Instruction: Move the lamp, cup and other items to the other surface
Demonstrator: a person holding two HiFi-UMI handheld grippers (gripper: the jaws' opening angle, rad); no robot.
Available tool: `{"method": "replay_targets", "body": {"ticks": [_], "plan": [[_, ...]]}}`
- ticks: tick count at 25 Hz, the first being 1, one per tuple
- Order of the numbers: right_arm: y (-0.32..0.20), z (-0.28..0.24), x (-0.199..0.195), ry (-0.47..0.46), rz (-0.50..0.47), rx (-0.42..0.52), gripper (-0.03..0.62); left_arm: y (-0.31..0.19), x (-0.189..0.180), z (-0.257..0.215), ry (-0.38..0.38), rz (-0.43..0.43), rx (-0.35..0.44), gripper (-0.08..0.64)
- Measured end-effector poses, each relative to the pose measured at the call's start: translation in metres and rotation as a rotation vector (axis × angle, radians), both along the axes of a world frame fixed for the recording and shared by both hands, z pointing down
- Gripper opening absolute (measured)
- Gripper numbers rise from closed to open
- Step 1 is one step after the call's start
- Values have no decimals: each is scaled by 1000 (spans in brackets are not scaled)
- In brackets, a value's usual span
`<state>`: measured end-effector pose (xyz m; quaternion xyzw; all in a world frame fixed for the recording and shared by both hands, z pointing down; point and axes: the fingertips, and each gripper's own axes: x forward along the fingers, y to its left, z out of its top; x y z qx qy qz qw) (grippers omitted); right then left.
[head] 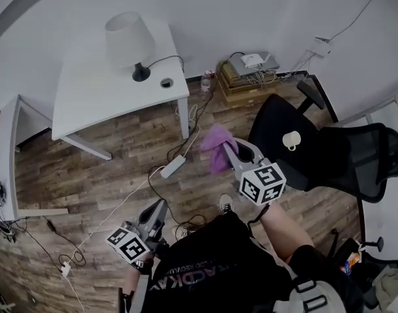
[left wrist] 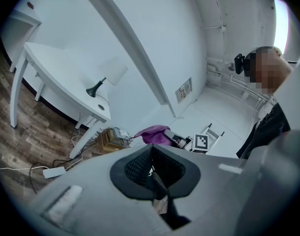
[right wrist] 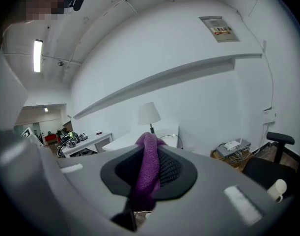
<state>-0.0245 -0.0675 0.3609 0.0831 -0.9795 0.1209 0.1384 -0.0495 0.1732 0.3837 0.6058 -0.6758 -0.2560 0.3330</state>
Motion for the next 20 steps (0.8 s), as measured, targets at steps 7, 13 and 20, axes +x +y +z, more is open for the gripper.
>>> {"method": "replay_targets", "body": {"ticks": [7,13,20], "plan": [[-109,17,77,16,202,-18,49,-81,36,11,24,139,-42,3],[-183,34,143,47,343,-30,49,-137,62,19,48,221,-68,3],[-253,70,225,118,486,-59,49,-202,101,35,88,322,-96,3]]}}
